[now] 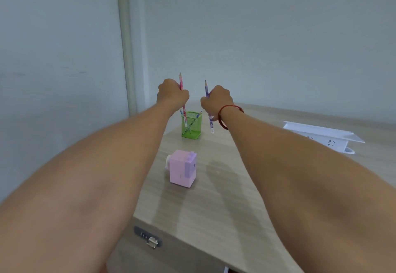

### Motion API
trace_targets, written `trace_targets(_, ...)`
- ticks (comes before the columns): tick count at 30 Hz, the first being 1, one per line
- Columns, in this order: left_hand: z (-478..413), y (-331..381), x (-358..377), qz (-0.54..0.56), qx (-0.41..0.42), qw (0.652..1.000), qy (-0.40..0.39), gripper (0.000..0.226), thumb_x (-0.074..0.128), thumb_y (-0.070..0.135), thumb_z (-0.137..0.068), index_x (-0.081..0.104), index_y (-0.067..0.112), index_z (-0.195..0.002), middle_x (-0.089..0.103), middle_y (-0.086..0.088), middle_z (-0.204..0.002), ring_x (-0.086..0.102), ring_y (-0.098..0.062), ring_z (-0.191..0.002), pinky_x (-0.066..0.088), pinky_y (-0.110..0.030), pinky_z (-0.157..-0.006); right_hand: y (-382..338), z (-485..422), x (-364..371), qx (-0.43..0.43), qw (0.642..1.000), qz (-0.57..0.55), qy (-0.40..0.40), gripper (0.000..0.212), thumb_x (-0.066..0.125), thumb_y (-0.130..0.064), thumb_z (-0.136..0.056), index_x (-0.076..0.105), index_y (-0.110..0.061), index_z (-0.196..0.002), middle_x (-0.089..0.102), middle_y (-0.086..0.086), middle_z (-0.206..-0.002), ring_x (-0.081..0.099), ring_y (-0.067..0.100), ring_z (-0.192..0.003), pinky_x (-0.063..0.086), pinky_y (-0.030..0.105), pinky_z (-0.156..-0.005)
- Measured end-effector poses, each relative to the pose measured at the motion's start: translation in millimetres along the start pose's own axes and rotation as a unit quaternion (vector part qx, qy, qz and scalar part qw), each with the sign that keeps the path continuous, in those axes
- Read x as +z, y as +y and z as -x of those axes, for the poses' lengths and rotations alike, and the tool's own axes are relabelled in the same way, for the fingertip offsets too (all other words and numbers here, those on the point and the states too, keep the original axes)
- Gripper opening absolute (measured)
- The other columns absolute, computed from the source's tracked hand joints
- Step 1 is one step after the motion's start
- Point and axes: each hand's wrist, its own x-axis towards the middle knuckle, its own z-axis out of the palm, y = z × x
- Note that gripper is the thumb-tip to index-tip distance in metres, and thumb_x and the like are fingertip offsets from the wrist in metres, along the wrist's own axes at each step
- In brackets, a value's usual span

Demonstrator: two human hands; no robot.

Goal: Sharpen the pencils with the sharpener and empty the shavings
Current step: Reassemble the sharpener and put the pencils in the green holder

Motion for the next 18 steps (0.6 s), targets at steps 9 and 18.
trace_targets(9,-70,-62,51,0.017,-0.004,0.999,0.033,0.009,0.061,0.007,-0.075,0.062,0.002,-0.081,0.069,-0.019,-0.087,0.070,-0.035,-0.075,0.060,-0.046,-0.071,28,-74,62,-0.023,0.999,-0.029,0.039,0.020,0.055,-0.011,-0.086,0.053,-0.004,-0.104,0.057,0.009,-0.098,0.064,0.031,-0.078,0.058,0.040,-0.075)
trace_targets(18,-107,-99,96,0.031,0.038,0.995,0.089,0.015,0.064,0.006,-0.075,0.065,0.008,-0.090,0.072,-0.012,-0.087,0.068,-0.026,-0.082,0.057,-0.036,-0.078,48,-120,90,-0.078,0.981,-0.101,0.147,0.008,0.048,-0.006,-0.089,0.050,-0.012,-0.093,0.058,0.006,-0.084,0.055,0.023,-0.072,0.042,0.025,-0.064)
